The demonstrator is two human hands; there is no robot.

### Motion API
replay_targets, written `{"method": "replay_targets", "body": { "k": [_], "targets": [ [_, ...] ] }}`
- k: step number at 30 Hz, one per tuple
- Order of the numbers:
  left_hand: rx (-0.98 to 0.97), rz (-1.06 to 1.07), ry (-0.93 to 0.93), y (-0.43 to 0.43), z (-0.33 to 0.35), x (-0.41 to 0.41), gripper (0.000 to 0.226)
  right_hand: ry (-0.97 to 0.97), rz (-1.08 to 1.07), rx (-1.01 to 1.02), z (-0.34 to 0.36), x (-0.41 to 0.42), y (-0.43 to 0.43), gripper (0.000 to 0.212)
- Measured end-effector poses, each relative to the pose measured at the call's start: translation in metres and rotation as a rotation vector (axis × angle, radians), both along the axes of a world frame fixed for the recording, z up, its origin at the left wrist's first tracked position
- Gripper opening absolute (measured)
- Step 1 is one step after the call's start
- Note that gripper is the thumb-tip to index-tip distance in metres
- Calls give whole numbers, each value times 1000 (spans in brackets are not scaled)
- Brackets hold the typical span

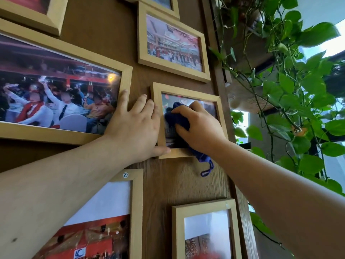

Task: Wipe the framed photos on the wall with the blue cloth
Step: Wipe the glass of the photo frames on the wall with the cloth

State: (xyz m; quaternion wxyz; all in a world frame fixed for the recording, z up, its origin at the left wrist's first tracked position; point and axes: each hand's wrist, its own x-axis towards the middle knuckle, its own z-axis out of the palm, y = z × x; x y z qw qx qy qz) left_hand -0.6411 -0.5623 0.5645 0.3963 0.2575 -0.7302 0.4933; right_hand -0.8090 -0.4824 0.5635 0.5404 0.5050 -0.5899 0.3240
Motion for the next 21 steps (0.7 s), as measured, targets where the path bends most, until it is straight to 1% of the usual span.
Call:
{"method": "replay_targets", "body": {
  "k": [1, 3, 8, 10, 12, 17, 19, 21],
  "targets": [
    [-1, 1, -6, 1, 0, 0, 111, 32, -26, 3, -1, -2, 3, 41],
    [2, 3, -11, 1, 1, 1, 113, 22, -96, -3, -4, -18, 10, 39],
    [24, 18, -7, 1, 0, 0, 116, -184, -332, -4, -12, -70, 40, 40],
    [20, 14, -11, 2, 0, 0, 116, -221, -373, 37, -12, -74, 48, 39],
    [10, 17, -1, 1, 0, 0, 115, -172, -332, 93, -12, -65, 46, 39],
    [30, 20, -3, 2, 0, -3, 114, 75, -141, 303, -16, -6, 28, 40],
    [20, 25, 1, 3, 0, -3, 113, 116, -91, 356, -16, 6, 23, 39],
    [15, 33, -1, 4, 1, -2, 114, 116, -72, 367, -14, 4, 25, 37]
  ]
}}
